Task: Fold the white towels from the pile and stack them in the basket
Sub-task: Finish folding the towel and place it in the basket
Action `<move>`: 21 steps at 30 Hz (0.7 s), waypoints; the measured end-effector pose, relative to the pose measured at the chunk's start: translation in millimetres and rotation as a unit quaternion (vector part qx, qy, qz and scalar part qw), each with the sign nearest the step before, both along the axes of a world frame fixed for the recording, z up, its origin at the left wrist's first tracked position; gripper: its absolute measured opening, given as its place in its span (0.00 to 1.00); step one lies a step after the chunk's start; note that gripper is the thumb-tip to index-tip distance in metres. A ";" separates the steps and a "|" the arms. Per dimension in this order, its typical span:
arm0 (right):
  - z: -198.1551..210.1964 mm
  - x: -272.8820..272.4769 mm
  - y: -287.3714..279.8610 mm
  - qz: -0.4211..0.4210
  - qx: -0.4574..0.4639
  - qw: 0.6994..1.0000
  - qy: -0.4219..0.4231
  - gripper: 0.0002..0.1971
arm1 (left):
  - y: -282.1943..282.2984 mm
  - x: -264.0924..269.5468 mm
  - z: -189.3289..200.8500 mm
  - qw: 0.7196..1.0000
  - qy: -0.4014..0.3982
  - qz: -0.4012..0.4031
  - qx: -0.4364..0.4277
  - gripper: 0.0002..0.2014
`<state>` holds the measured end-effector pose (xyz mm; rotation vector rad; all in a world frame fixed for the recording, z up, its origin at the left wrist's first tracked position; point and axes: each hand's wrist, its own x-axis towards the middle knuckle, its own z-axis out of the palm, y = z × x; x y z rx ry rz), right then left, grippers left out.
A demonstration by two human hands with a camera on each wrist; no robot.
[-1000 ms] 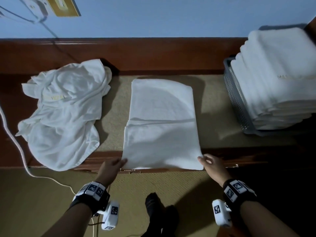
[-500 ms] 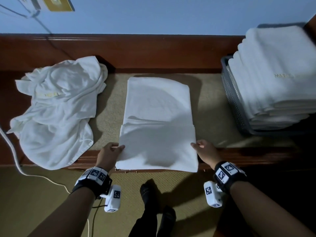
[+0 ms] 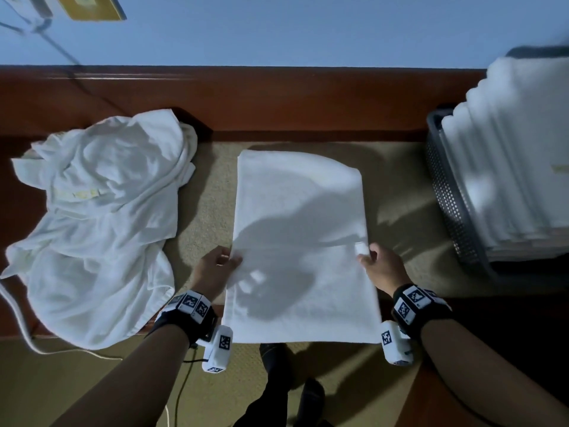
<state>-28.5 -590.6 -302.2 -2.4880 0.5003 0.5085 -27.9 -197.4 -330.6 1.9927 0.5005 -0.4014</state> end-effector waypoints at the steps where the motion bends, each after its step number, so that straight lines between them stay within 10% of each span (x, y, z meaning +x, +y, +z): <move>1: 2.8 3.1 3.3 0.014 -0.009 1.000 0.000 0.11 | 0.7 3.1 0.7 1.000 0.005 -0.013 -0.001 0.08; 5: 5.3 18.4 15.1 0.093 -0.058 0.994 0.004 0.26 | 0.6 18.0 8.2 0.998 0.007 -0.048 -0.033 0.06; 12: 7.8 33.7 0.2 -0.042 0.004 0.999 0.001 0.11 | 4.5 22.8 6.8 0.998 -0.002 -0.005 -0.059 0.07; 21: 0.2 42.3 -9.7 -0.012 0.032 0.999 0.008 0.07 | -1.8 32.5 3.0 1.000 0.006 0.018 -0.022 0.13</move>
